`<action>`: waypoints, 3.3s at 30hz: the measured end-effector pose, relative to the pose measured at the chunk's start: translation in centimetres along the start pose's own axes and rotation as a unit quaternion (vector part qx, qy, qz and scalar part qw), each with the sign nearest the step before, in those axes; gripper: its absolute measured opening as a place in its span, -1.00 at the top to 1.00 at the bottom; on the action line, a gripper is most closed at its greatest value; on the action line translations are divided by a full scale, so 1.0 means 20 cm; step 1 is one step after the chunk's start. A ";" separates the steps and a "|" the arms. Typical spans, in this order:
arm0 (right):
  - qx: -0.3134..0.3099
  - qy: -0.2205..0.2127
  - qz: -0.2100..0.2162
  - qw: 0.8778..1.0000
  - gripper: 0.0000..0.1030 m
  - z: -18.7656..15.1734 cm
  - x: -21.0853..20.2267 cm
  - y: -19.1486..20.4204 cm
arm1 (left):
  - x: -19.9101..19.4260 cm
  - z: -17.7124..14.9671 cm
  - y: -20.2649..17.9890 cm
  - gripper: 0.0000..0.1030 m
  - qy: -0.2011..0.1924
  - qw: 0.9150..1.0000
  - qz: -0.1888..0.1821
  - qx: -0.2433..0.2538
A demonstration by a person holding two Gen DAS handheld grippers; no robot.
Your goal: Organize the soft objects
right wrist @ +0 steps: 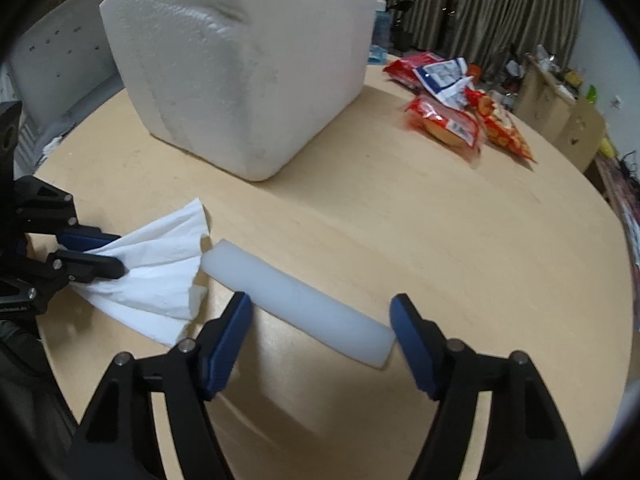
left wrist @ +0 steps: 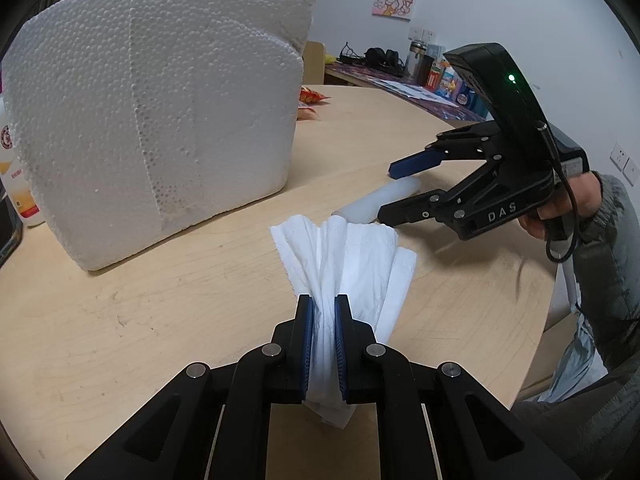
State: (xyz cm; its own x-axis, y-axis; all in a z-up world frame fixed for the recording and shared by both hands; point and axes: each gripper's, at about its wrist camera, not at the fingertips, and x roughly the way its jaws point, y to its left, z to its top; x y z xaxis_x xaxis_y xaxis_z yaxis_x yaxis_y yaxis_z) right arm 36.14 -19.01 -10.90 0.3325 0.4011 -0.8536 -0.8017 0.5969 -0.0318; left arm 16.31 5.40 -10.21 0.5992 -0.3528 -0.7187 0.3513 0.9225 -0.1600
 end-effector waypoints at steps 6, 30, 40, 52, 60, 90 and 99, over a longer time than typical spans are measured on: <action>-0.034 0.010 0.022 0.999 -0.25 0.01 0.00 0.00 | 0.01 0.00 0.00 0.78 0.004 1.000 -0.009 0.000; -0.009 0.023 -0.053 0.998 0.67 -0.22 -0.17 0.17 | -0.04 -0.03 -0.09 0.76 -0.018 0.999 0.017 0.045; -0.008 -0.011 -0.024 1.000 0.29 -0.23 -0.21 0.13 | -0.05 0.00 -0.07 0.19 -0.007 0.999 -0.002 0.048; 0.016 -0.047 0.004 0.999 0.03 -0.23 -0.25 0.16 | 0.02 0.03 -0.10 0.02 0.011 0.998 0.014 0.064; 0.041 -0.052 0.007 0.998 -0.11 -0.25 -0.26 0.16 | 0.04 0.02 -0.12 0.90 0.018 0.996 0.030 0.084; 0.197 -0.016 0.028 0.980 -0.26 -0.15 -0.14 0.07 | -0.20 -0.09 0.15 0.92 -0.046 0.998 0.039 0.021; 0.202 -0.044 -0.022 0.978 -0.27 -0.17 -0.19 0.14 | -0.23 -0.10 0.16 0.92 -0.055 0.998 0.027 0.025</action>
State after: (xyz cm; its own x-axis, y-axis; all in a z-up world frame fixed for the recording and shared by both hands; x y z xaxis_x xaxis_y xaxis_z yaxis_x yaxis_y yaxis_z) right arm 30.94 -21.14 -9.50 0.4177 0.4159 -0.8078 -0.5294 0.8340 0.1556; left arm 13.18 10.33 -8.77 0.6919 -0.3204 -0.6470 0.3502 0.9326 -0.0874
